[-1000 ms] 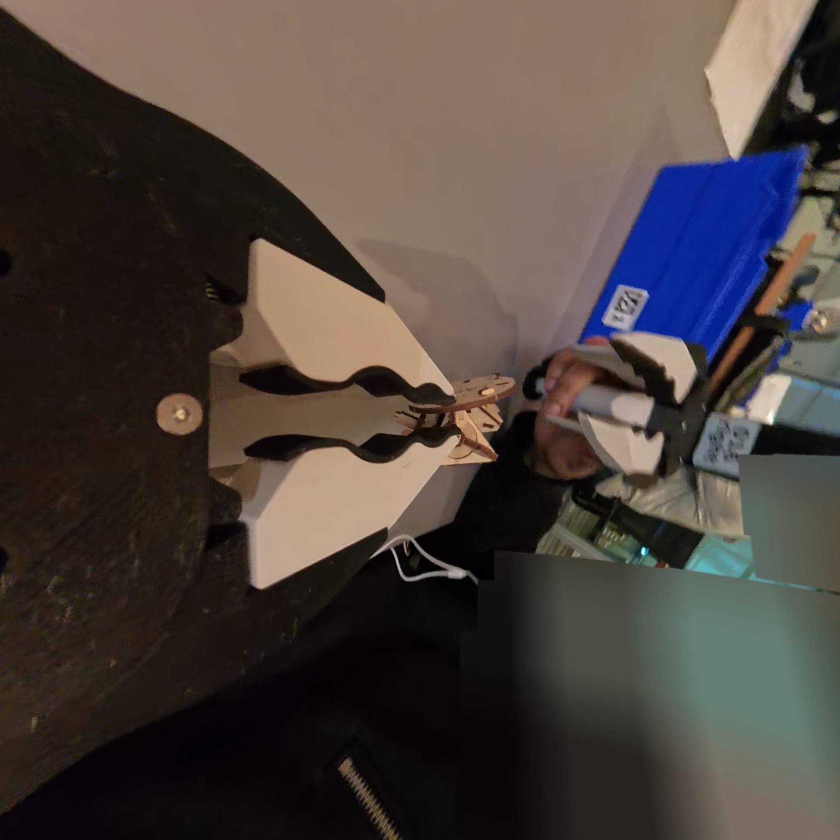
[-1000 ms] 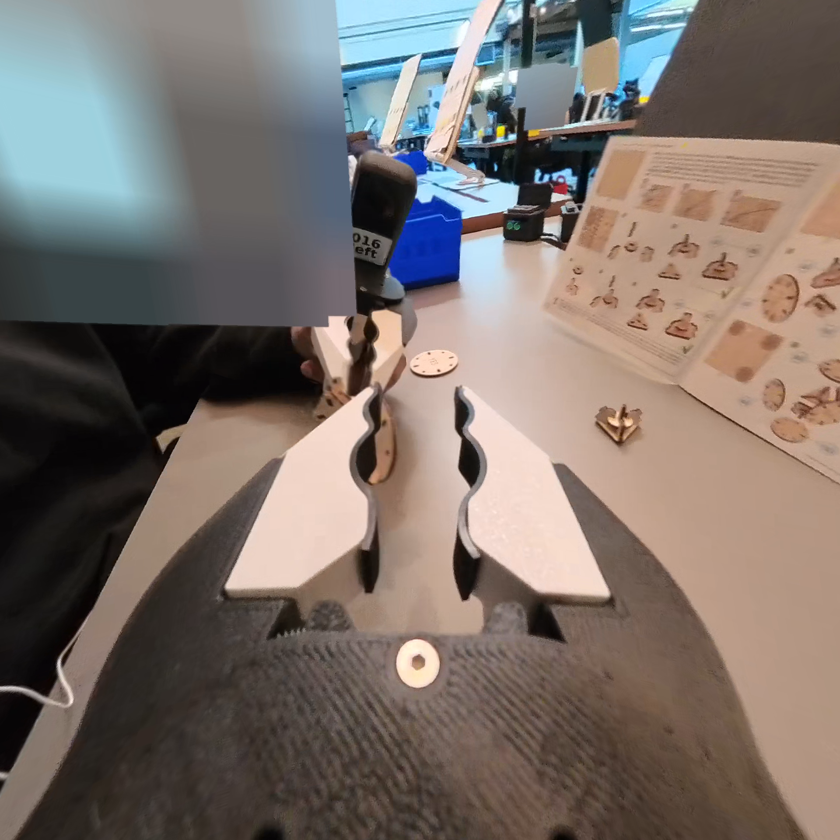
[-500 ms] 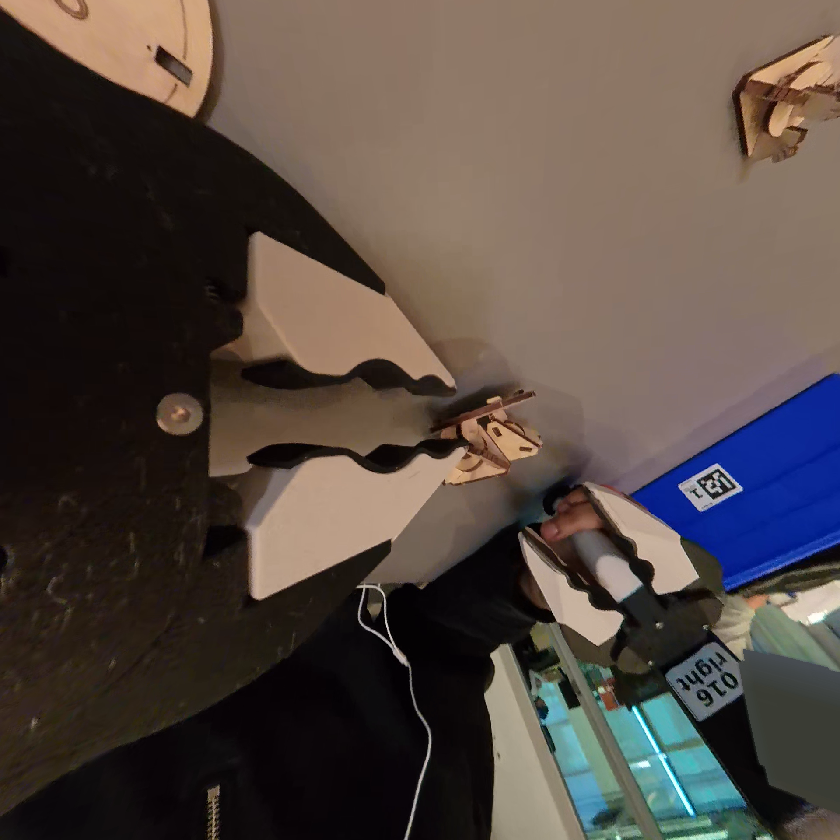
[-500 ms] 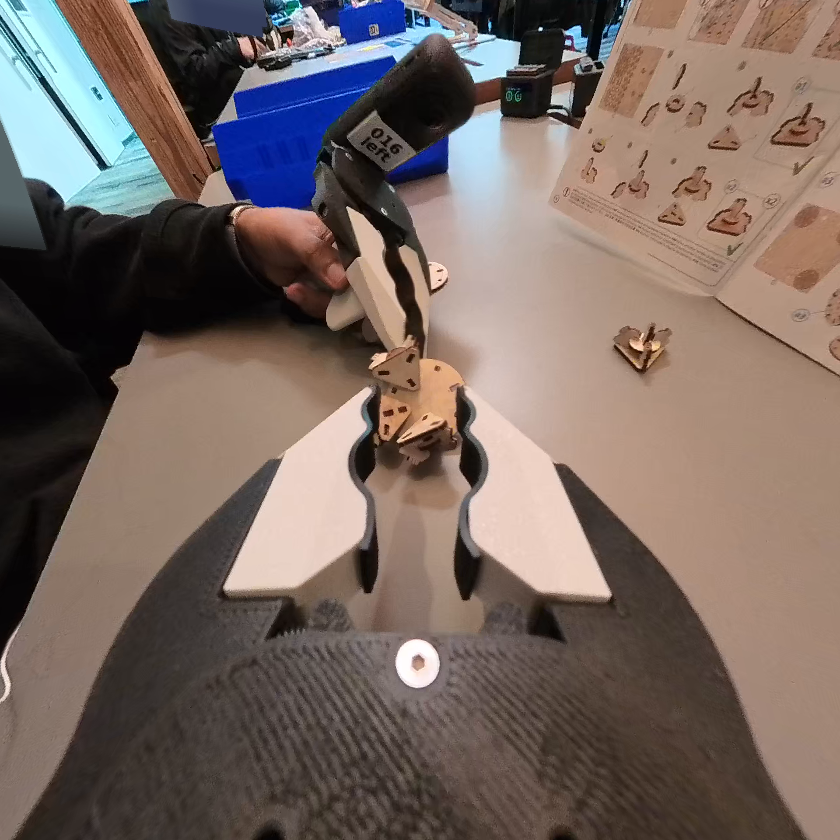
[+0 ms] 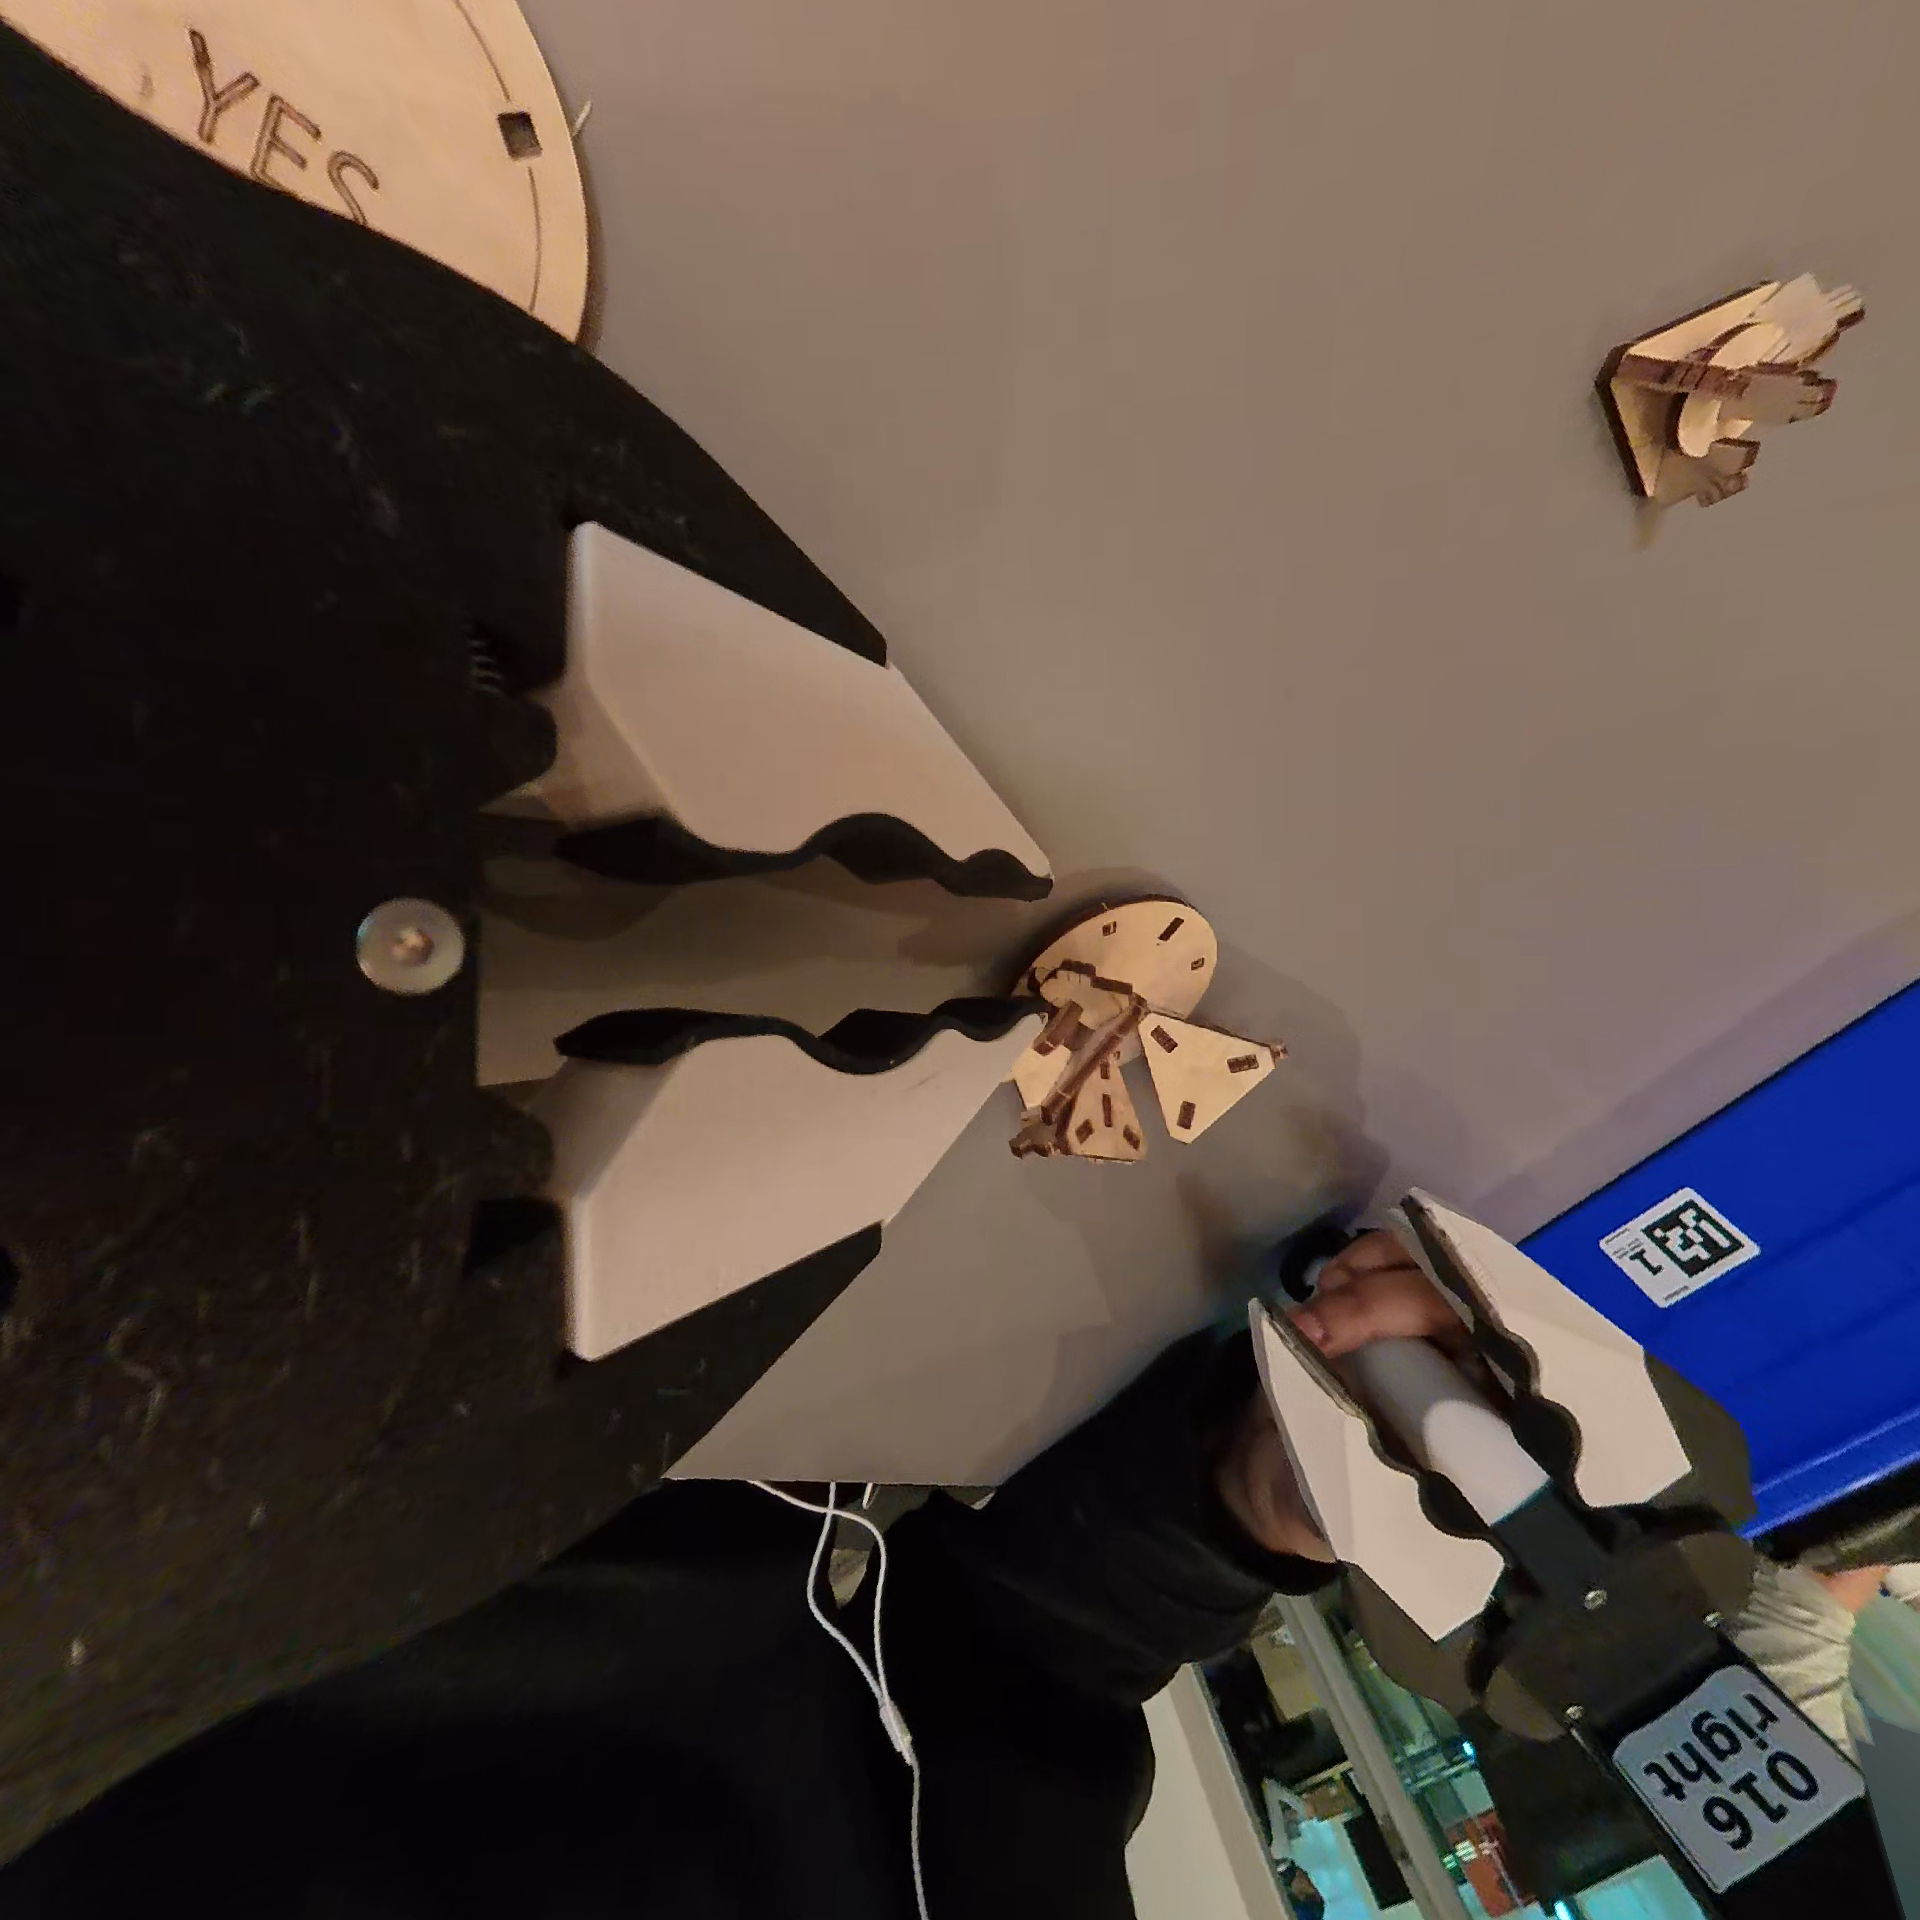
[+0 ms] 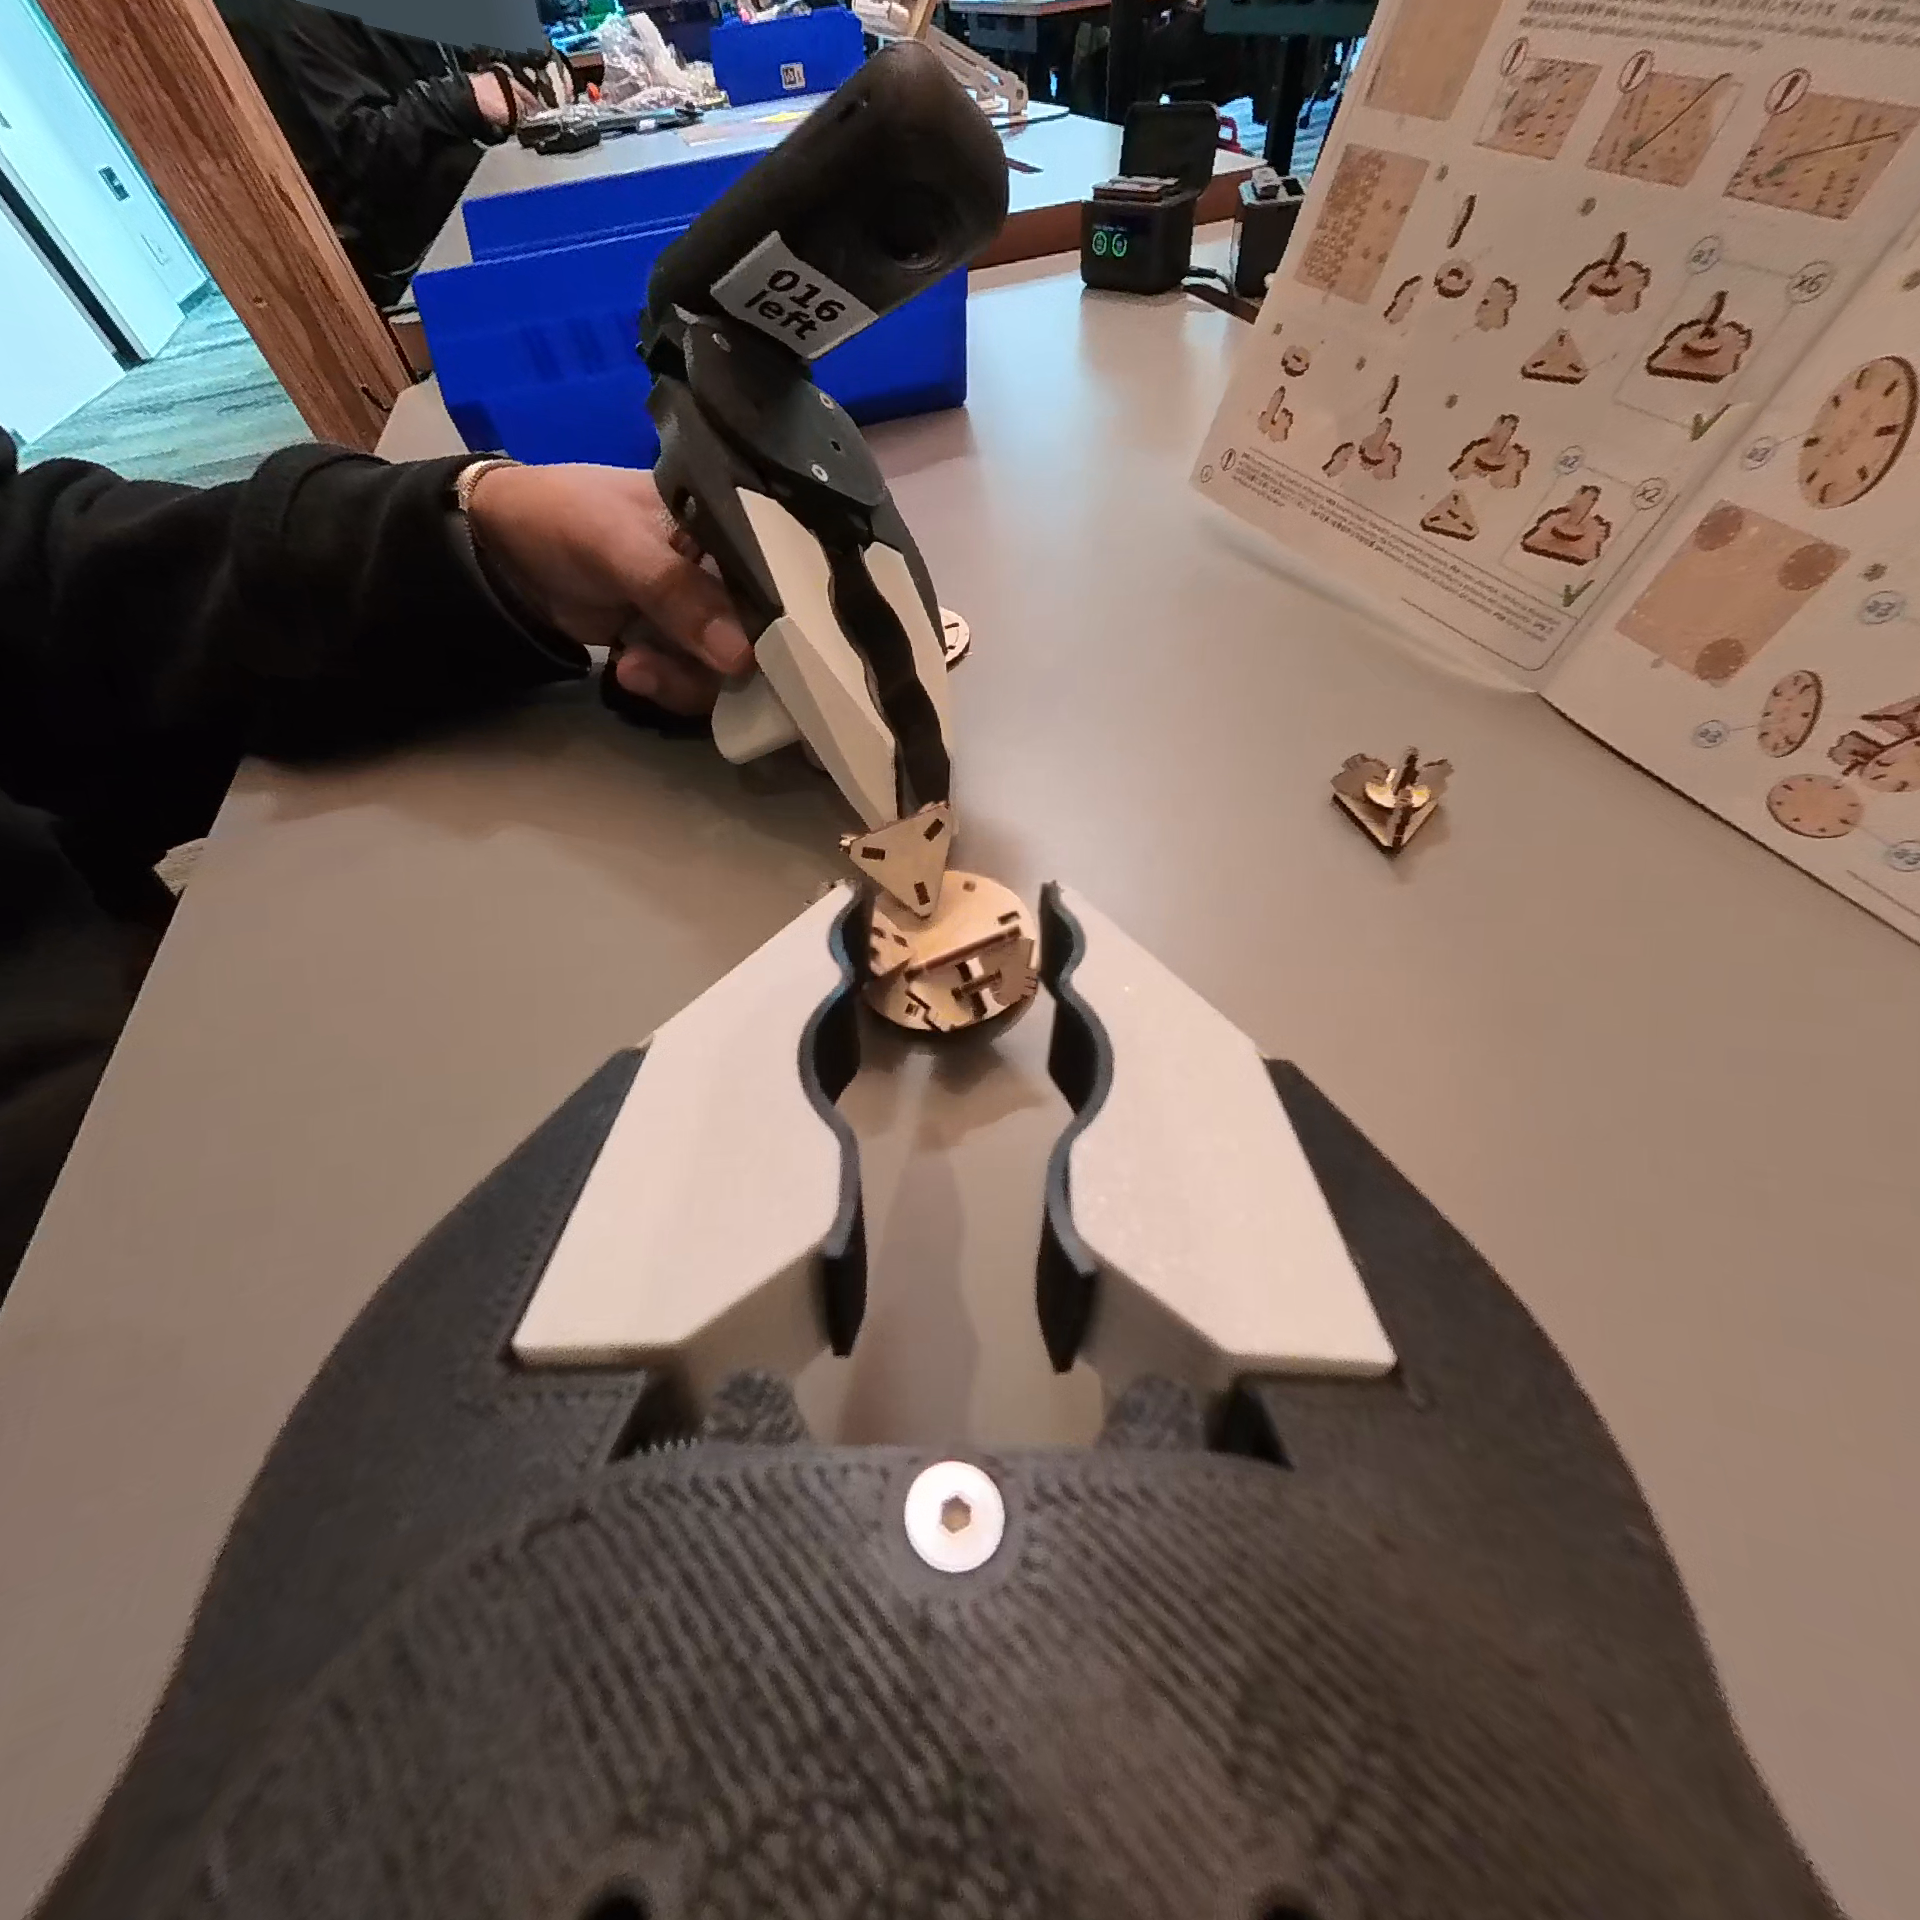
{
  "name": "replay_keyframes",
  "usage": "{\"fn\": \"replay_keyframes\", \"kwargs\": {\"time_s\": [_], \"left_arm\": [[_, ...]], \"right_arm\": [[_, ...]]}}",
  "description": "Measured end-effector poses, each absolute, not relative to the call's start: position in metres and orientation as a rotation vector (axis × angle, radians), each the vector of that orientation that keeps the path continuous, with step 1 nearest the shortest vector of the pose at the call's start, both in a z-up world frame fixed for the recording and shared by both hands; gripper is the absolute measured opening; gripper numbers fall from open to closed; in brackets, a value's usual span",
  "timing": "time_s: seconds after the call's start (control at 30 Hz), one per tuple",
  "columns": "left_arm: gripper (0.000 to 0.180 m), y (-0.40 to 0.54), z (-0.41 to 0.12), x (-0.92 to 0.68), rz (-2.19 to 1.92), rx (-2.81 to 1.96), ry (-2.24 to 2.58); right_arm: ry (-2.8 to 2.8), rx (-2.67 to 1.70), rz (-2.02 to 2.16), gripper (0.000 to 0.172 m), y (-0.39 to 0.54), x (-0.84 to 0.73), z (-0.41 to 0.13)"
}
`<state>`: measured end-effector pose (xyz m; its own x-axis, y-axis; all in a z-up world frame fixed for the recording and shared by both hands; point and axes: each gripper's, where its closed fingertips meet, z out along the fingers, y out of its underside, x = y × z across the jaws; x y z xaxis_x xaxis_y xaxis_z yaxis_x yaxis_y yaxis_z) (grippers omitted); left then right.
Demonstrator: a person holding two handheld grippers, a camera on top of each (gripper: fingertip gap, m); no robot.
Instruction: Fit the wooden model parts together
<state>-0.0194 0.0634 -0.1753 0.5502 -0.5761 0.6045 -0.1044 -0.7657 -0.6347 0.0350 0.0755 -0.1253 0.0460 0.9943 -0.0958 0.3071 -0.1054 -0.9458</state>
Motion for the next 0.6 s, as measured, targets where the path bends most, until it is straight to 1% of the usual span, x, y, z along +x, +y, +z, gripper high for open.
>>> {"fn": "replay_keyframes", "kwargs": {"time_s": [0.6], "left_arm": [[0.019, 0.0626, -0.1672, -0.0182, -1.163, -2.197, 0.577]], "right_arm": [[-1.381, -1.539, 1.058, 0.033, 0.0762, 0.0338, -0.1291]]}}
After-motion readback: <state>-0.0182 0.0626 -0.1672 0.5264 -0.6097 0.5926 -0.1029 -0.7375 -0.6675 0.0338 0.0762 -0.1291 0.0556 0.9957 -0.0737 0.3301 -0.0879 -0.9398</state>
